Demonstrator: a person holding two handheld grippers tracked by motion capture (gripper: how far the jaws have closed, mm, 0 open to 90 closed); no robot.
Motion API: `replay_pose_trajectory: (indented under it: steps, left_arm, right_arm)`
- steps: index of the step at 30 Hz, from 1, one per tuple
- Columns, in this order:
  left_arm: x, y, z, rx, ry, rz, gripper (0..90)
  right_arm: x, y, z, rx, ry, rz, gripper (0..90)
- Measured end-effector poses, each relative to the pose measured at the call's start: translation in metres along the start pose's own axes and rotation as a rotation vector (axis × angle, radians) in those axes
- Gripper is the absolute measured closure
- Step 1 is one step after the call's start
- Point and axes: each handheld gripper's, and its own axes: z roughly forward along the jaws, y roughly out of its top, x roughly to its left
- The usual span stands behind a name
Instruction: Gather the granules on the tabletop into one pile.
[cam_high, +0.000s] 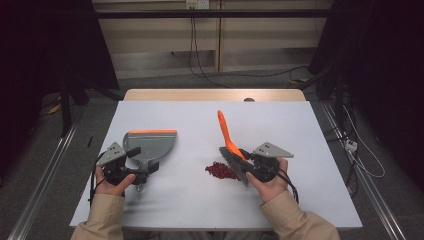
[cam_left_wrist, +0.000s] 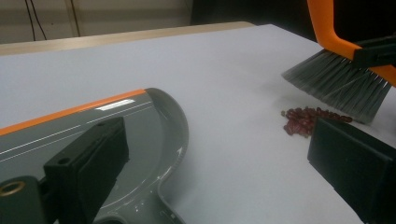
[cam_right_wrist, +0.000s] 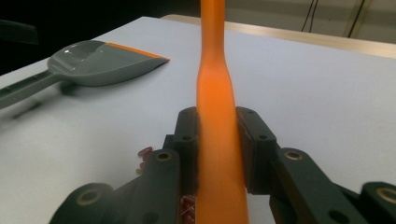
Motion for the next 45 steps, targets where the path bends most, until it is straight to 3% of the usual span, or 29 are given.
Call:
replay_pose_trajectory:
  steps: [5,8,13,23,31,33,35,37,43,45]
  left_arm:
    - [0.0,0.0,0.0,-0.002,-0.001,-0.002,5.0]
    - [0.001,0.0,0.0,-0.001,-0.001,-0.002,5.0]
    - [0.001,0.0,-0.001,-0.004,-0.003,-0.006,5.0]
    - [0.001,0.001,-0.002,-0.007,-0.004,-0.006,5.0]
    - [0.0,0.0,-0.001,0.004,-0.01,-0.006,5.0]
    - [0.0,0.0,-0.001,0.006,-0.012,-0.005,5.0]
    - [0.0,0.0,-0.001,0.015,-0.011,-0.001,5.0]
    - [0.001,0.0,-0.001,0.016,-0.011,-0.004,5.0]
    - [0.001,0.001,-0.006,0.039,-0.004,-0.01,4.9]
    - [0.001,0.002,-0.007,0.063,0.018,-0.013,5.0]
  right_arm:
    - [0.005,0.001,0.014,-0.03,0.001,0.015,71.8]
    - [0.006,0.006,0.023,-0.026,-0.006,-0.009,71.8]
    - [0.006,0.013,0.032,-0.029,0.007,0.005,71.8]
    - [0.003,0.025,0.019,-0.033,0.055,0.021,71.7]
    - [0.019,0.009,0.021,-0.032,0.078,0.031,71.8]
    - [0.02,0.008,0.025,-0.026,0.07,0.012,71.8]
    - [0.018,0.01,0.028,-0.036,0.062,0.002,71.8]
    - [0.016,0.013,0.03,-0.039,0.073,0.03,71.8]
    - [0.012,0.023,0.026,-0.031,0.086,0.02,71.8]
    - [0.008,0.025,0.023,-0.024,0.079,0.02,71.7]
